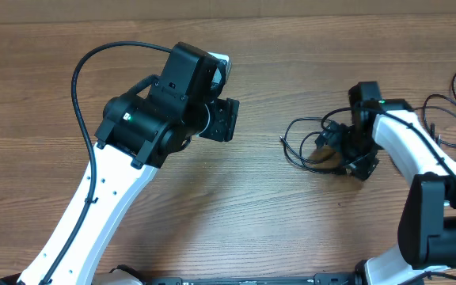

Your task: Untangle cables

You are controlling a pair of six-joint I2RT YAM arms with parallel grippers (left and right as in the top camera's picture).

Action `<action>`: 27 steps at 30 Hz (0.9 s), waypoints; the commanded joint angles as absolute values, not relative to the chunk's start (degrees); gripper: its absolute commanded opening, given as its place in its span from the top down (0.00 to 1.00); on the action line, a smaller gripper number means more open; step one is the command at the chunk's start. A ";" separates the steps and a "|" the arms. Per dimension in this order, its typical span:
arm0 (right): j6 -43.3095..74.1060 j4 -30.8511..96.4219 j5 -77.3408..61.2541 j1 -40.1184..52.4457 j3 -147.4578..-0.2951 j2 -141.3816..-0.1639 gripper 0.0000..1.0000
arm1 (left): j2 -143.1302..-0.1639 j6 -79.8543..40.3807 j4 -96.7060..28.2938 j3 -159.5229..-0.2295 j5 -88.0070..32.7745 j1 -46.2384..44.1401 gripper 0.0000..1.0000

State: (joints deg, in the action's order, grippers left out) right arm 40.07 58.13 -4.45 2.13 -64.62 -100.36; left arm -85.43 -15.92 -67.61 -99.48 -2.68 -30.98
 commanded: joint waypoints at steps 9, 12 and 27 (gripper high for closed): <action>58.81 57.23 -3.38 7.92 -62.87 -100.44 0.00 | -85.97 -15.22 -68.69 -99.79 -1.91 -30.76 0.35; 63.79 55.94 -2.39 8.21 -60.95 -100.44 0.00 | -85.97 -15.22 -68.99 -99.79 -1.91 -30.76 0.36; 61.82 53.06 -2.70 8.25 -57.49 -100.42 0.95 | -85.97 -15.25 -68.95 -99.79 -1.91 -30.76 0.36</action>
State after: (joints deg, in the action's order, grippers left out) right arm 63.79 52.56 -3.55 7.97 -57.65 -100.40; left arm -85.43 -15.92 -69.04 -99.48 -2.68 -30.98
